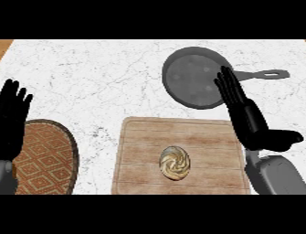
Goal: Pick the cupcake from the cutting board and place it in the pan
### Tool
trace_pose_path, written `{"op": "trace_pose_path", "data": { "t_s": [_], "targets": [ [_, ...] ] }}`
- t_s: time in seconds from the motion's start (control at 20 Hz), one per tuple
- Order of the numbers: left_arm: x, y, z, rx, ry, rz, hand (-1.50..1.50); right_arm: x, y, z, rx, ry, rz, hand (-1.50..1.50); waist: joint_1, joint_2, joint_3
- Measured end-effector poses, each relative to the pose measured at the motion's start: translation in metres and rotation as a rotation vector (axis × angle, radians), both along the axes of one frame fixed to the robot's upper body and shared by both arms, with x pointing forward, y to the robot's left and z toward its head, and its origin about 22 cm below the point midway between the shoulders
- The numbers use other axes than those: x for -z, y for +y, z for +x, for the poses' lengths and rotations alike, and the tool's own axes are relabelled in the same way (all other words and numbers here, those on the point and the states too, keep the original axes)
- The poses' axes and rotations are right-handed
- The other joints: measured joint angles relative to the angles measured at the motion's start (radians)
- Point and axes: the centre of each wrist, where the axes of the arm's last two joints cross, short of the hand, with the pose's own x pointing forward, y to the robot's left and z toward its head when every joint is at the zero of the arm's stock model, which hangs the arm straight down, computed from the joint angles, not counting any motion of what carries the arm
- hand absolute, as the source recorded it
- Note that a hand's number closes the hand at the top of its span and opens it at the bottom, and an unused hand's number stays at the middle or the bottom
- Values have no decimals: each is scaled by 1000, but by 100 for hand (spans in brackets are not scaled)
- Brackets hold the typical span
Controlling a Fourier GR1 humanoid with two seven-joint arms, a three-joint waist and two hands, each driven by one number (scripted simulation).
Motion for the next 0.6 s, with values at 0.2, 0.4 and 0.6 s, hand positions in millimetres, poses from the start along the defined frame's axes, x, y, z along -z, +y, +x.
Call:
{"op": "trace_pose_path", "data": {
  "t_s": [0.2, 0.4, 0.6],
  "targets": [
    [-2, -2, 10, 43, -32, 83, 0, 9, 11, -10, -34, 54, -31, 150, -7, 5, -2],
    [0, -8, 17, 112, -45, 180, 0, 35, 16, -36, -17, 140, -149, -150, -26, 6, -3],
    [6, -7, 16, 125, -25, 208, 0, 43, 0, -64, 201, 30, -294, -150, -60, -3, -5]
  ]
}}
